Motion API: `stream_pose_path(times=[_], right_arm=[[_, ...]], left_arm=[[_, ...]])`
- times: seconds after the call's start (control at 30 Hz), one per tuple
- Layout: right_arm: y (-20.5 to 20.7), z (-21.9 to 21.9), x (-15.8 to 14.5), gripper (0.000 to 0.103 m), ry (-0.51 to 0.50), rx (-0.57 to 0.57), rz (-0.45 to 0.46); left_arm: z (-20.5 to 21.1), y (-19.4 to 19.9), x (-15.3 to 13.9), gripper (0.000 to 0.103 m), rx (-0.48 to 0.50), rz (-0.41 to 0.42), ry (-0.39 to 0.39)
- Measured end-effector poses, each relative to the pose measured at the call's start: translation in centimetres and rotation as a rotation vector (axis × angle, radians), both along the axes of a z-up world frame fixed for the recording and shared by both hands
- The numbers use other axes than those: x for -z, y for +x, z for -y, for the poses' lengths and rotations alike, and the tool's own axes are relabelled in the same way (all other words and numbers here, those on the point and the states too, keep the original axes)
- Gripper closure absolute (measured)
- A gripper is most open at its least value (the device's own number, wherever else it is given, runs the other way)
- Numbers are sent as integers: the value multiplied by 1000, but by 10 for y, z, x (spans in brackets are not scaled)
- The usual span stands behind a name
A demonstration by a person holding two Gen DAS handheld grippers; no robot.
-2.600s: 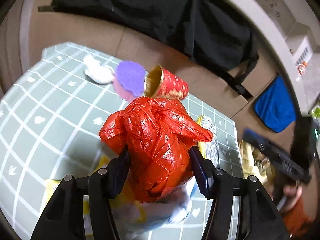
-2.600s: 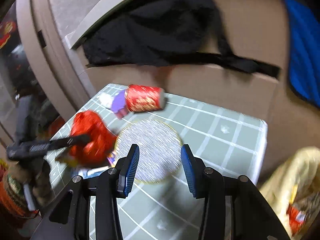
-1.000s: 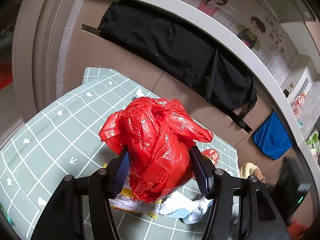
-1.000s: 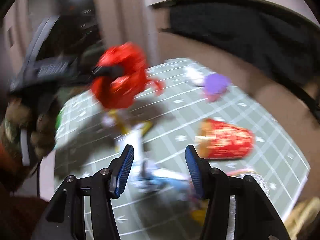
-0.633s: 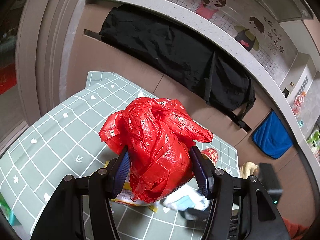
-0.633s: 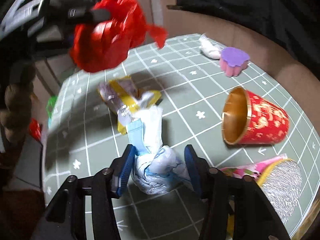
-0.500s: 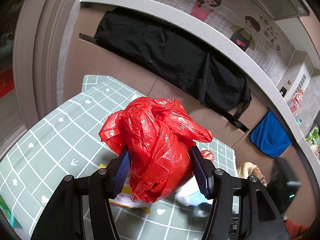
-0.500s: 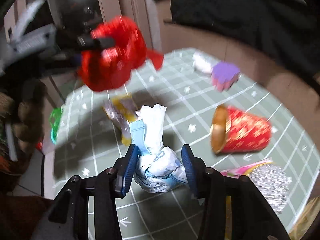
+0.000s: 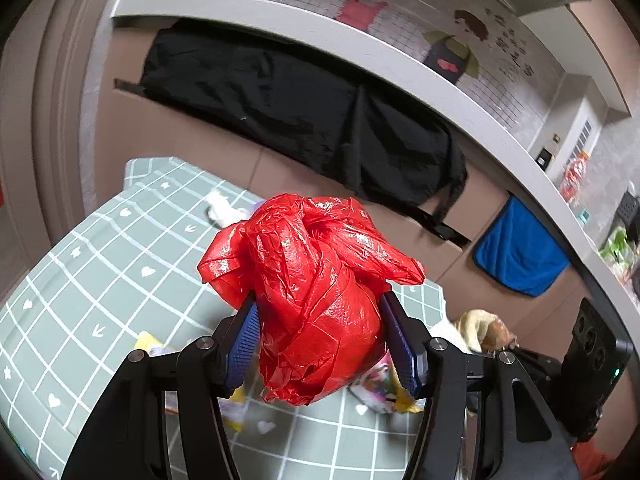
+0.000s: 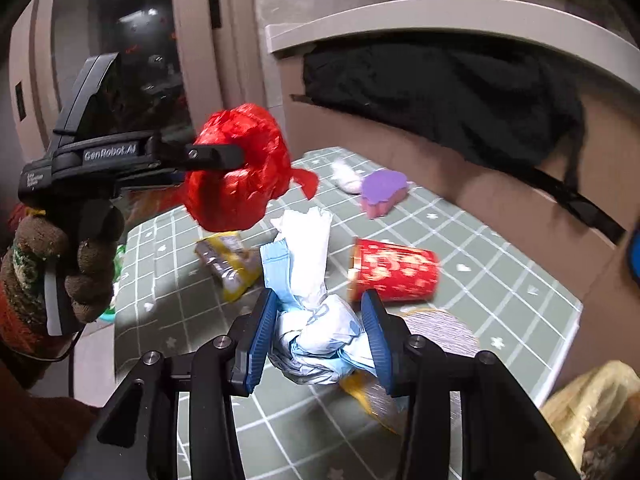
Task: Collect trash
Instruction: 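Carry the red bag and tissue bundle over the bin and open both grippers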
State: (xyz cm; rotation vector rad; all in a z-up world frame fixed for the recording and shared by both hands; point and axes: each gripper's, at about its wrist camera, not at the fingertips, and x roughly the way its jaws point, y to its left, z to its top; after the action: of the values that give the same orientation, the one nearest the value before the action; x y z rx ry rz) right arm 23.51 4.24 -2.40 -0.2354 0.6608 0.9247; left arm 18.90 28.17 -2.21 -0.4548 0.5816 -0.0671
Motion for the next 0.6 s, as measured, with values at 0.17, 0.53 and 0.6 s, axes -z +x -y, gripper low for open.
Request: stream_pose_path(times=[0.17,0.53,0.6], right_arm=[[9,34,-21,62,61,105,48],[32,147,-74,62,146,357,181],[36,174,-78,62,149,407,194]], left_arm=[[39,14,-26,44,37,70,74],[154,59,-73,44,168,198,176],[180,67,-74,44,206,206,180]])
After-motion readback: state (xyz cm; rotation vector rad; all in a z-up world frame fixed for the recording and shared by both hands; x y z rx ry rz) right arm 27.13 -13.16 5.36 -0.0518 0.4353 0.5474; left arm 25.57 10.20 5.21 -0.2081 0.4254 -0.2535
